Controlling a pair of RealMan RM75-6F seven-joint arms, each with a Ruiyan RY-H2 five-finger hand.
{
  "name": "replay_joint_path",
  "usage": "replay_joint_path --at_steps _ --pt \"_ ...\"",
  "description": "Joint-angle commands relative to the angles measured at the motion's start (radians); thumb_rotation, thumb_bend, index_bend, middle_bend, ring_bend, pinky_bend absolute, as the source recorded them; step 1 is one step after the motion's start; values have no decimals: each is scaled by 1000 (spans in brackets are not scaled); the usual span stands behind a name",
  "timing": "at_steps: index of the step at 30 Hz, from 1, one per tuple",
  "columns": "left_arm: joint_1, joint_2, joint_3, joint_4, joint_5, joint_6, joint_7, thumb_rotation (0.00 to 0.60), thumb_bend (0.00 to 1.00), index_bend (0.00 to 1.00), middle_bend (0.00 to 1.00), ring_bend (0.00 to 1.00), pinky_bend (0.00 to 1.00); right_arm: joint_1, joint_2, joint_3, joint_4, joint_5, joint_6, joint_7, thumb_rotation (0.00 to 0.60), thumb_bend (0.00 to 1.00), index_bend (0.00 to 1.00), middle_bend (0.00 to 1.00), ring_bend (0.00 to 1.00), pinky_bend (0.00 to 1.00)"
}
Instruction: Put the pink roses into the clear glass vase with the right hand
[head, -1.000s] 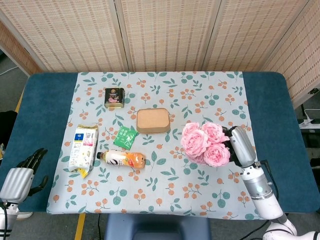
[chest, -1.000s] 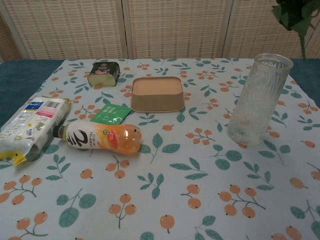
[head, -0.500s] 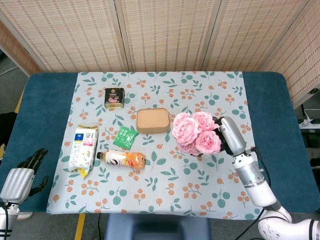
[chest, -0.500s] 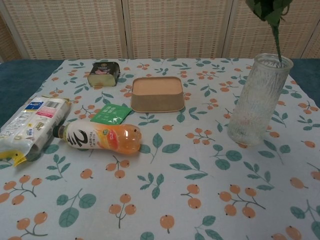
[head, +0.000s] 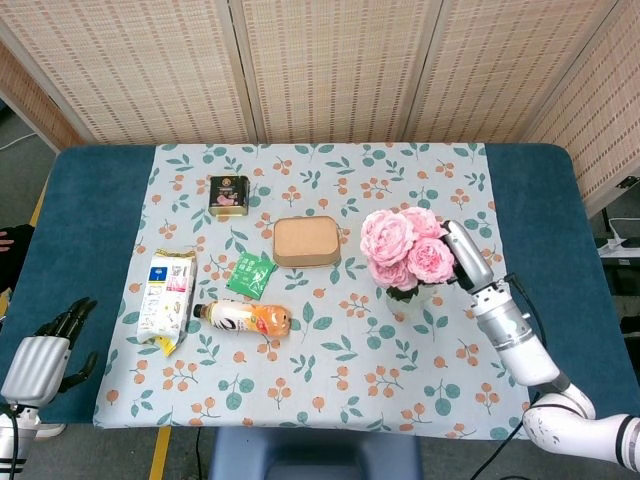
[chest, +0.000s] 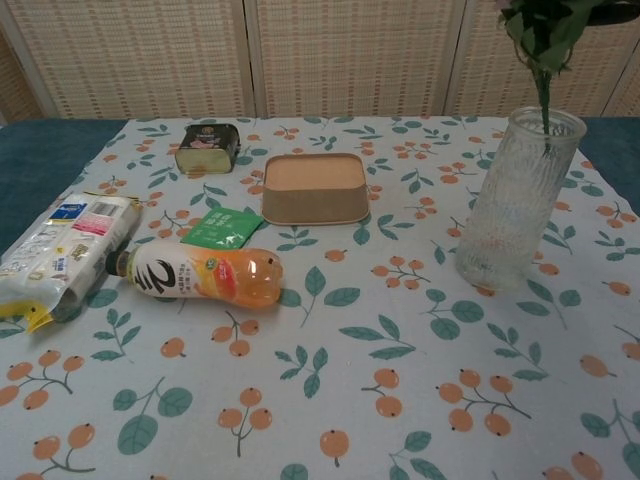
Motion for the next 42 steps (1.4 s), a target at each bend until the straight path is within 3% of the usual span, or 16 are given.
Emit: replay_joint_path --at_steps 1,6,8,14,20,28,37,42 --pt "0 1 0 0 0 0 -1 600 422 84 81 209 369 -10 0 -22 50 -4 -10 44 600 753 912 1000 1000 987" --pt "0 0 -1 0 0 1 1 600 422 84 81 209 369 -4 -38 -45 193 19 -55 140 600 753 908 1000 1000 985" --pt "-1 -1 0 0 -2 -2 3 600 422 84 81 209 370 4 -54 -59 252 13 -85 187 600 708 884 1000 1000 984" --pt "-5 -2 1 1 -6 -13 10 600 421 85 81 217 369 34 -89 -100 372 -47 -138 305 600 315 650 1000 1000 978" --pt "-5 -1 1 0 -6 -12 7 600 422 85 81 220 369 40 -98 -136 407 -102 -121 342 600 94 324 1000 999 969" --pt "-7 -2 0 3 -8 -16 5 600 421 85 81 220 369 20 -74 -164 387 -152 -54 330 600 39 57 999 967 965" --pt "-10 -4 2 2 -10 -23 12 600 421 86 81 221 369 -38 15 -189 299 -160 42 210 600 0 0 888 909 957" --pt "-8 -4 1 4 -7 -15 9 600 422 89 83 223 369 -107 85 -203 243 -110 97 80 600 0 0 833 890 945"
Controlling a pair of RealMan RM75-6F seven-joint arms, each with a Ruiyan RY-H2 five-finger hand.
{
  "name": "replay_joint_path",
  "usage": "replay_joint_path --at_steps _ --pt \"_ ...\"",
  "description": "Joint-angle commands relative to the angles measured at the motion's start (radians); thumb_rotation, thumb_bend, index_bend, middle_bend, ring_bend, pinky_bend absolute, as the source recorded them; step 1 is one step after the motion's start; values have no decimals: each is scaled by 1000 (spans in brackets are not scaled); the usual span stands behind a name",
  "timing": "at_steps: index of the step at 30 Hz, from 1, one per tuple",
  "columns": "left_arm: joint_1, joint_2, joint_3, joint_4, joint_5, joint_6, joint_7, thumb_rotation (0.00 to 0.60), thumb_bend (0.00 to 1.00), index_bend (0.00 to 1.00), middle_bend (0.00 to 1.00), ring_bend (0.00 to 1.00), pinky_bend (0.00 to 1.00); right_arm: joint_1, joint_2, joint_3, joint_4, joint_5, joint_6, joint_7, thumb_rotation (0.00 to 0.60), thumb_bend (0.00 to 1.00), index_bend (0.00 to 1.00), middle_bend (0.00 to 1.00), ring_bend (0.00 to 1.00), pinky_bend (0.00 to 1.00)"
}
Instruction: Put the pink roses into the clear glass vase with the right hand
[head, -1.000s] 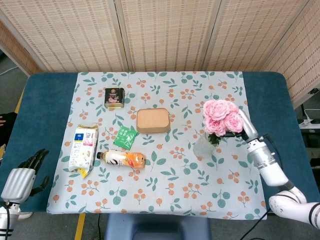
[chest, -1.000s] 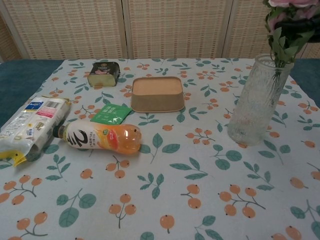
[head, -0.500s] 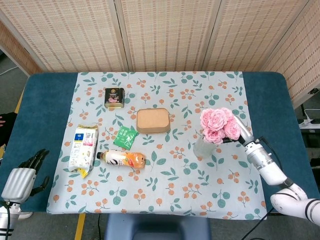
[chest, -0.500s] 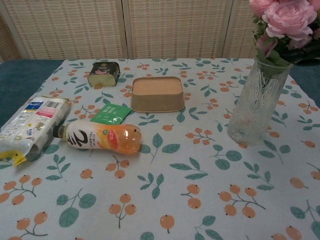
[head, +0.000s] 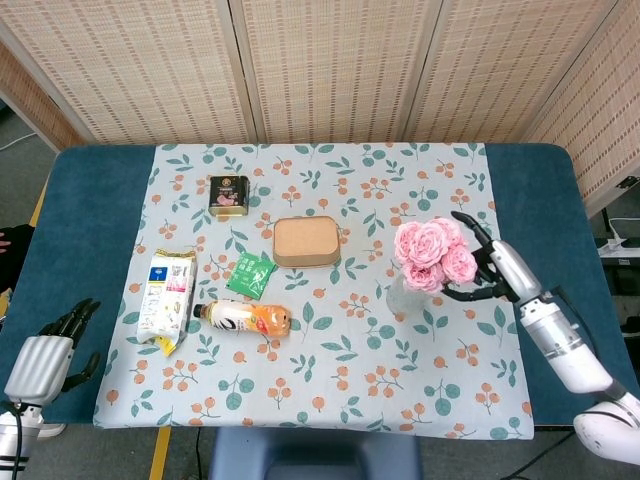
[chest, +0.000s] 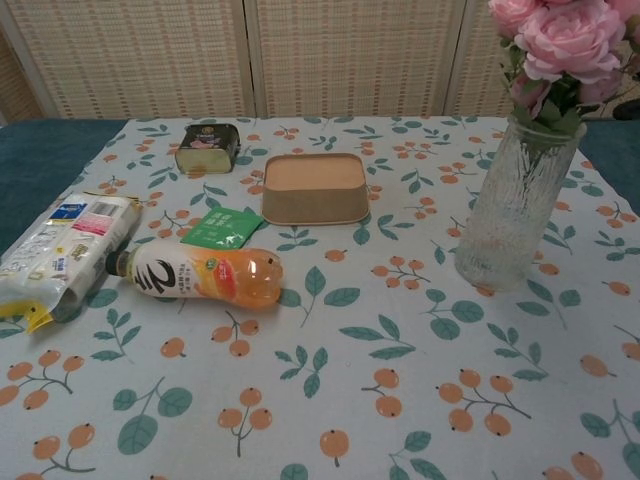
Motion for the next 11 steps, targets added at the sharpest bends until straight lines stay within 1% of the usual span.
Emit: replay_joint_path --at_steps 1,2,4,5,7,8,9,11 --pt "1 -1 -1 1 0 2 -2 600 422 89 84 224 369 -70 53 -15 -57 54 58 -122 600 0 0 816 879 934" --pt "1 0 -1 1 -1 2 -2 600 422 89 84 224 369 -106 67 -25 -86 76 93 -200 600 0 0 801 869 924" --pt "2 -1 -1 1 -2 3 -2 600 422 90 85 224 369 -172 70 -34 -128 114 182 -368 600 0 0 741 832 883" --pt "3 -1 -1 1 -2 5 0 600 422 90 85 224 369 -216 47 -35 -140 133 264 -500 600 0 0 721 820 871" --pt "3 -1 0 1 0 6 4 600 422 90 86 224 370 -271 -11 -35 -134 148 385 -690 600 0 6 667 783 831" --pt "4 -2 1 1 1 8 7 600 422 91 85 224 370 -297 -53 -38 -113 141 449 -778 600 0 16 654 771 818" --pt "5 -2 1 0 1 9 10 600 422 90 85 224 370 -312 -79 -41 -94 134 483 -815 600 0 33 640 753 799" --pt "6 -3 0 -1 0 11 17 600 422 90 85 224 369 -336 -123 -50 -41 126 516 -846 600 0 56 625 730 773"
